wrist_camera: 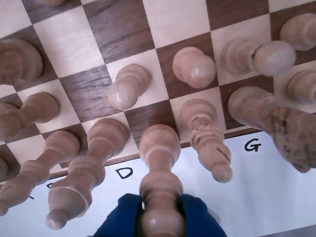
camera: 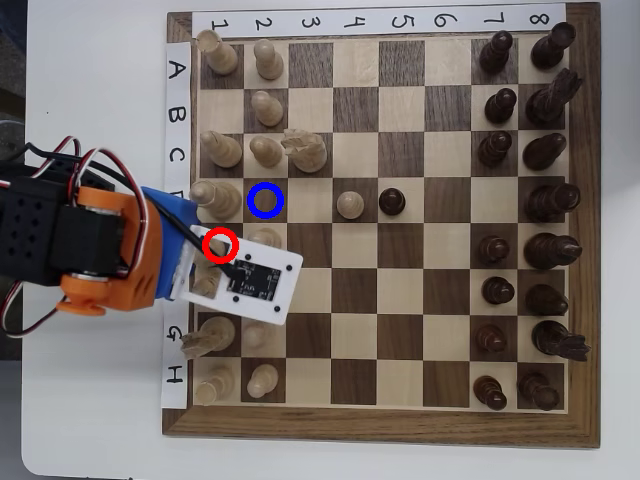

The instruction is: Move the piece to destination

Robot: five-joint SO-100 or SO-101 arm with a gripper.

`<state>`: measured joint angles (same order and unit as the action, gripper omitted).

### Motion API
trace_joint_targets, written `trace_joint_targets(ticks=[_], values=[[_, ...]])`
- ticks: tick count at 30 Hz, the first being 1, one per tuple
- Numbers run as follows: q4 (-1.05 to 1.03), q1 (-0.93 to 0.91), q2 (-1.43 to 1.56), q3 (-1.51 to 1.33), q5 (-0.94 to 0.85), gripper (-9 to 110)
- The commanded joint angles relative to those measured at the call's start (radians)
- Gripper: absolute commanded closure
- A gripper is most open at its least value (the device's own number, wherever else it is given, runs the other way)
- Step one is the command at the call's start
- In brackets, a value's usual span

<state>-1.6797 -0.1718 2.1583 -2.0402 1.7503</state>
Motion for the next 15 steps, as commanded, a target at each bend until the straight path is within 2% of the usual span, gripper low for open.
trace_joint_targets(ticks=[1,15], values=[[-0.038,-0.038,0.100,0.247,0.367,101],[-0.044,-0.043,0.106,0.314,0.176,101]])
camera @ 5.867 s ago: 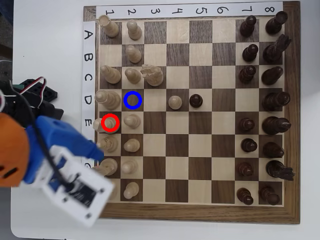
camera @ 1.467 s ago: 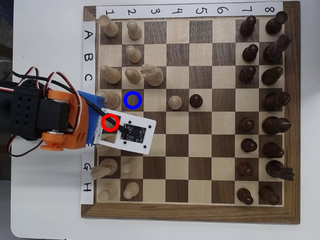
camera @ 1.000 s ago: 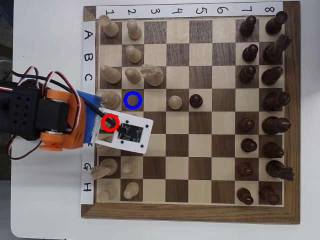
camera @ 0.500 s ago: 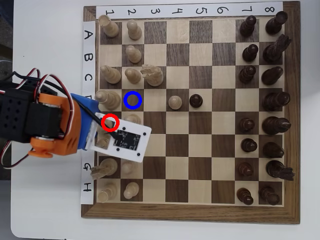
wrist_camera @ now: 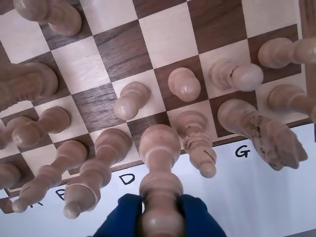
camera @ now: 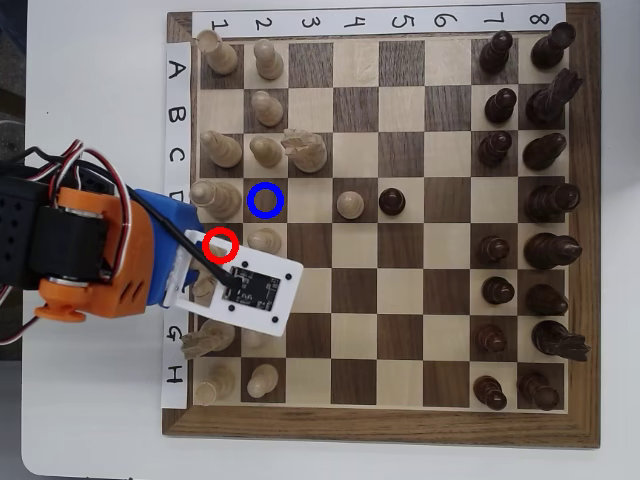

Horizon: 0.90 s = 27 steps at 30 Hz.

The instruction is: Move the piece to destination

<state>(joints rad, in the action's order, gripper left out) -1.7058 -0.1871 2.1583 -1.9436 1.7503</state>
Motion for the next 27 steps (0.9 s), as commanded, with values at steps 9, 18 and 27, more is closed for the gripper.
trace_joint_targets(ticks=[9,18,27], values=[[-0.018,-0.032,0.106,0.268,0.061,101],[-0.018,-0.032,0.094,0.344,0.031,101],[-0.018,-0.048,0.117,0.491,-0.002,101]])
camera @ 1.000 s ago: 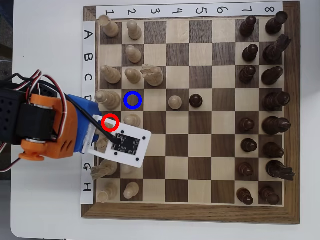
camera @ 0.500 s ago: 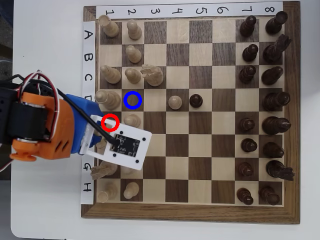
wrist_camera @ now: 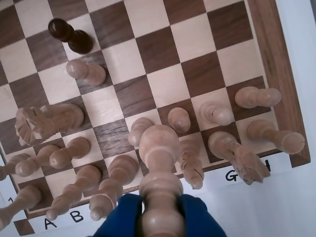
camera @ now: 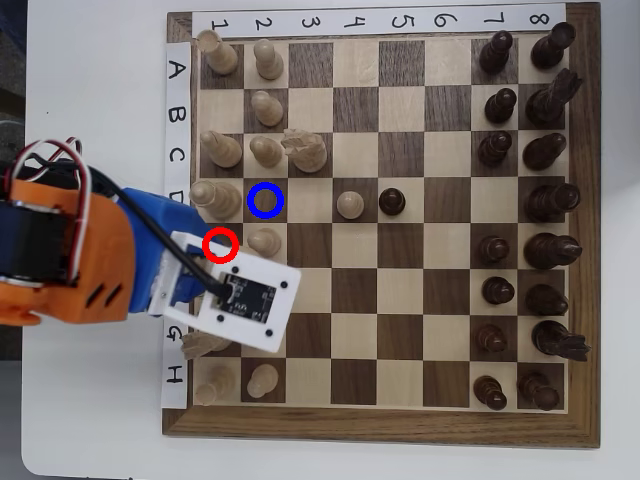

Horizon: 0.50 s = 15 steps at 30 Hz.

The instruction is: Move the piece to destination

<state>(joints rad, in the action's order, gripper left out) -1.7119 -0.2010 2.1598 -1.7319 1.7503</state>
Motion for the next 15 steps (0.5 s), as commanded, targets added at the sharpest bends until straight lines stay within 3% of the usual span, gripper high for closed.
trace_joint_targets(ticks=[1,15], values=[[-0.012,-0.034,0.120,0.301,-0.003,101],[-0.006,0.275,0.081,0.618,0.293,101]])
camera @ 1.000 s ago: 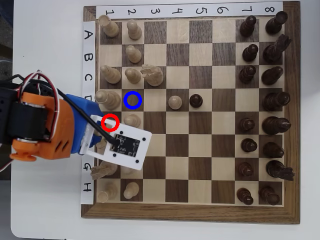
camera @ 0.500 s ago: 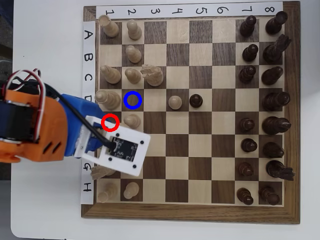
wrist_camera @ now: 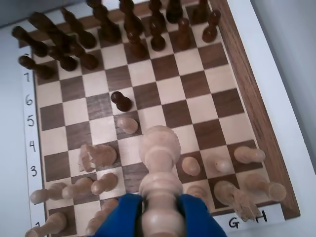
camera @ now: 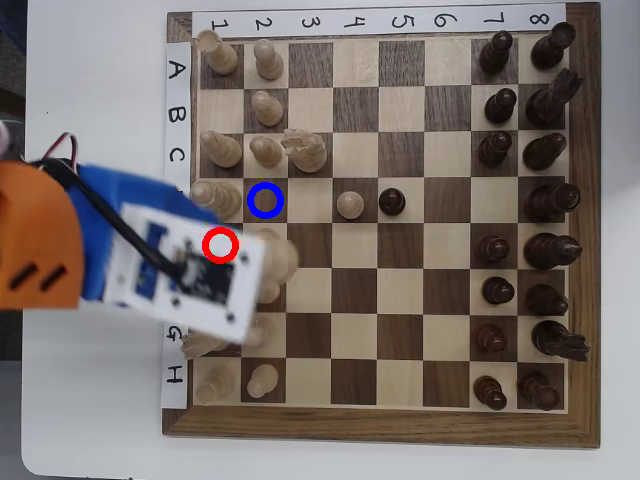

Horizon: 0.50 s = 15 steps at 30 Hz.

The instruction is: Move the piece to destination

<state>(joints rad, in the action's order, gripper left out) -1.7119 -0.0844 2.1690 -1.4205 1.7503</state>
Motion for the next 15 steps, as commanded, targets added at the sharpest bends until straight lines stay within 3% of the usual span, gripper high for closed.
trace_joint_targets(ticks=[1,15], values=[[-0.008,0.173,0.066,0.302,0.307,101],[0.003,0.210,0.018,-0.077,0.402,101]])
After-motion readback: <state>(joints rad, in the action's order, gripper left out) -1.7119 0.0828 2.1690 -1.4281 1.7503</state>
